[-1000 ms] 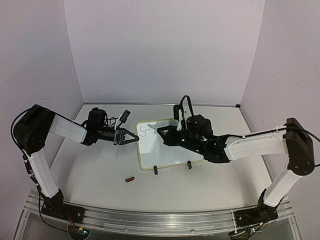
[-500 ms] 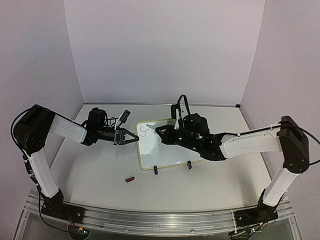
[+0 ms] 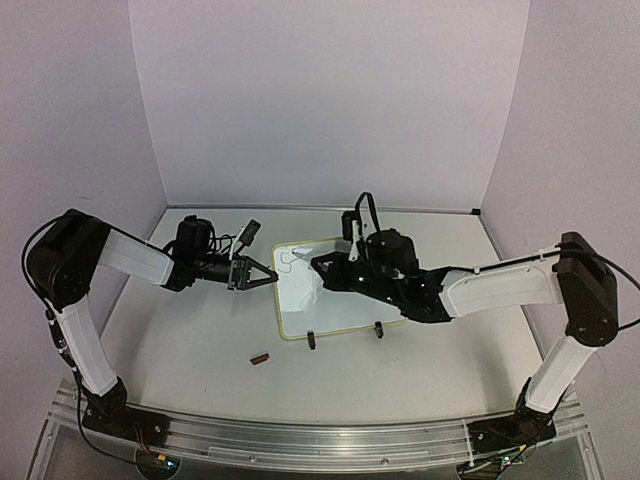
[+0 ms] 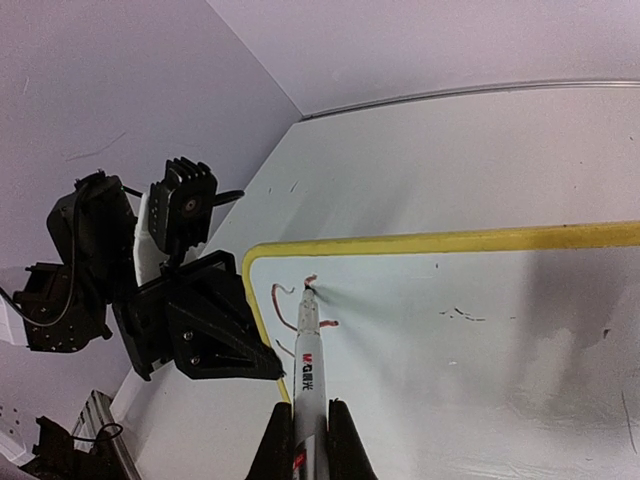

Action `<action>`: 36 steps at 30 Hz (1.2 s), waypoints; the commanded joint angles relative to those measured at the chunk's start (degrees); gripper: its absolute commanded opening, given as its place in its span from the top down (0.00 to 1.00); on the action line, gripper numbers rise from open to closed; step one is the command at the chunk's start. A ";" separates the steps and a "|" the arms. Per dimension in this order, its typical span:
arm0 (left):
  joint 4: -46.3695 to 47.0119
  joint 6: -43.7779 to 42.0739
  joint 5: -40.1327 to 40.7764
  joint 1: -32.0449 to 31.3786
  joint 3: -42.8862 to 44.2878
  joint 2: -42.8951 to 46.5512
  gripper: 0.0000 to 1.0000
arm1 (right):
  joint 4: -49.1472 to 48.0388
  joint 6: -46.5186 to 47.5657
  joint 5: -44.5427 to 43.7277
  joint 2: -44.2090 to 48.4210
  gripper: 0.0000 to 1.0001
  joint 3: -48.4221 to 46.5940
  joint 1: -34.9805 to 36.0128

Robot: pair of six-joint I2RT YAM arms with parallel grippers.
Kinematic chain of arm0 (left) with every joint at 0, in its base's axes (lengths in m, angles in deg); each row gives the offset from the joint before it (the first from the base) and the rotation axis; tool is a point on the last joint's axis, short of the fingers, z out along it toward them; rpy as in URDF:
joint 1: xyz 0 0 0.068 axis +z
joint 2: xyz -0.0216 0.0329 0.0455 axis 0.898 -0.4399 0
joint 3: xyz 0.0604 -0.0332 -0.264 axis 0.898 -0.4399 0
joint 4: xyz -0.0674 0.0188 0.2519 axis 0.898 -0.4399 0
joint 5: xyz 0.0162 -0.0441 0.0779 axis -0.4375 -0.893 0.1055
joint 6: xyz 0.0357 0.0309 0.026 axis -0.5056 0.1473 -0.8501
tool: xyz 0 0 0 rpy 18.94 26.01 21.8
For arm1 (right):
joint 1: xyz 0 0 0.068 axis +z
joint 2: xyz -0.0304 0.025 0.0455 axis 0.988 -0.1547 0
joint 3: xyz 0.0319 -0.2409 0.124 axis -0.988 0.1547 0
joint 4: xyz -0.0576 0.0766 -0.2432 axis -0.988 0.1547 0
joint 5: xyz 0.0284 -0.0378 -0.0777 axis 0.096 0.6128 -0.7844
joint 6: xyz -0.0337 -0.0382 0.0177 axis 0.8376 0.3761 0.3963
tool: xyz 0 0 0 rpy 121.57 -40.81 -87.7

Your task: Write a sentence on the whiteboard

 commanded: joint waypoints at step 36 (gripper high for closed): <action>-2.34 -2.70 0.52 -0.69 -0.05 1.46 1.00 | 1.75 1.98 -3.35 7.42 1.00 2.22 1.85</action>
